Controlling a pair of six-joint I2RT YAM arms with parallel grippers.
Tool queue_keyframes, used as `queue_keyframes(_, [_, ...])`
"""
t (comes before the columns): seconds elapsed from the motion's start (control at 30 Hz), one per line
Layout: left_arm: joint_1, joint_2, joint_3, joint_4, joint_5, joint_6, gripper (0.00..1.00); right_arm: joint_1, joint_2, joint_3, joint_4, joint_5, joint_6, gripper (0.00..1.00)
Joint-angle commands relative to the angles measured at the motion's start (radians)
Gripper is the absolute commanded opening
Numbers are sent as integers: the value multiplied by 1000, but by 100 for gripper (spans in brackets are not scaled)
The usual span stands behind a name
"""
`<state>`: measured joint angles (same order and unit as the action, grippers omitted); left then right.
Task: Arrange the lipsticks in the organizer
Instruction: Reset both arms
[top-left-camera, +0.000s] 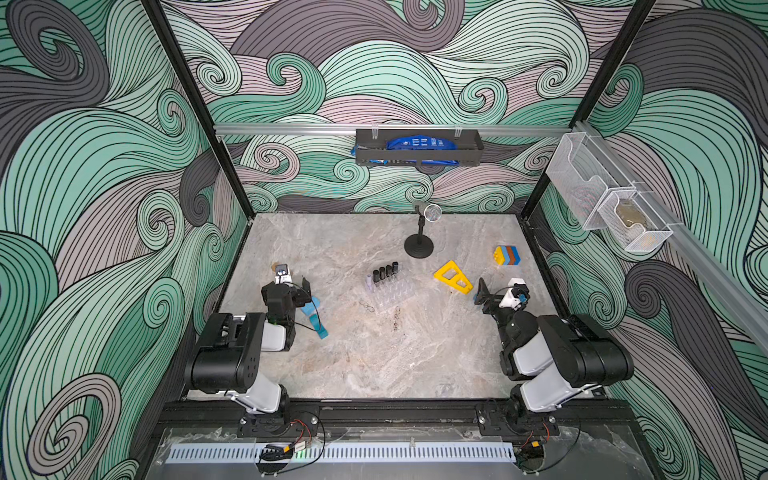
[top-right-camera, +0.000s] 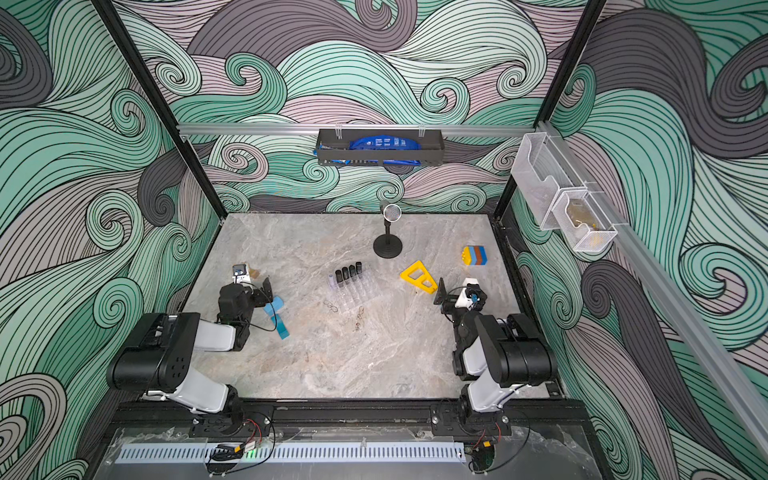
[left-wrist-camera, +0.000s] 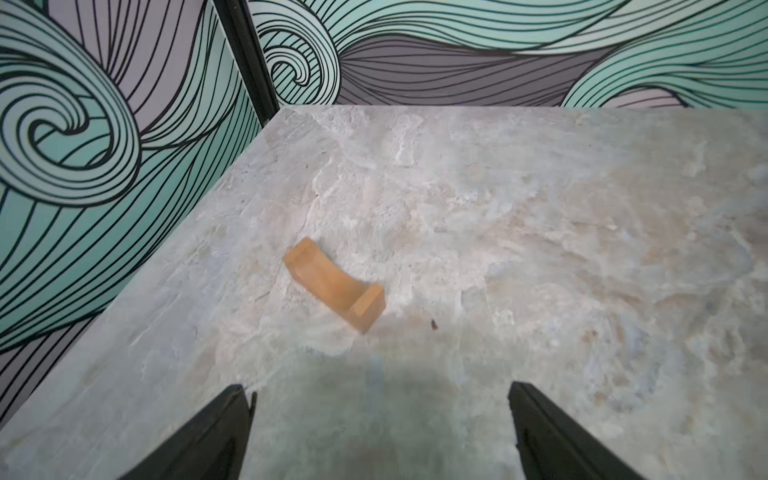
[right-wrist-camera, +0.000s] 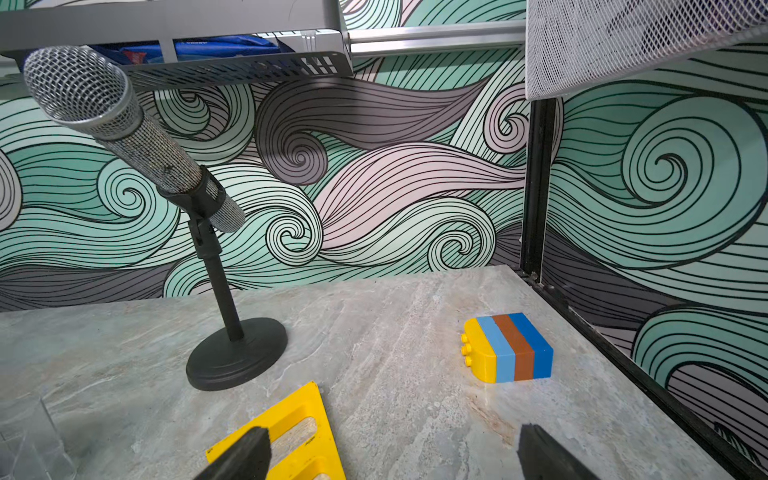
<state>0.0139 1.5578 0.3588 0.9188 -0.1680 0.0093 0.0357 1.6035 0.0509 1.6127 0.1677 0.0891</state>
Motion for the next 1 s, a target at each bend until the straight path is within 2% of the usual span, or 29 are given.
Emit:
queue_keyframes(0.0, [-8,-2,48,-69,82,-4,99,-8,-10,12,69,-20,-5,99])
queue_keyframes(0.1, [-9,27,27,18,77,3,99,-19,-12,25,38,-59,-7,99])
queue_keyframes(0.33, [-19,22,21,20,62,8,99,-24,-16,31,25,-85,-14,99])
queue_keyframes(0.47, [-19,21,19,26,62,8,99,51,-14,70,-34,-16,-92,99])
queue_keyframes(0.53, [-19,22,18,26,62,8,99,84,-11,110,-101,-34,-138,99])
queue_keyframes(0.6, [-19,22,20,26,62,7,99,57,-15,156,-204,-54,-98,99])
queue_keyframes(0.67, [-20,22,20,25,63,6,99,7,-19,155,-205,-146,-78,99])
queue_keyframes(0.97, [-20,22,20,26,61,8,99,-17,-21,126,-152,-179,-57,99])
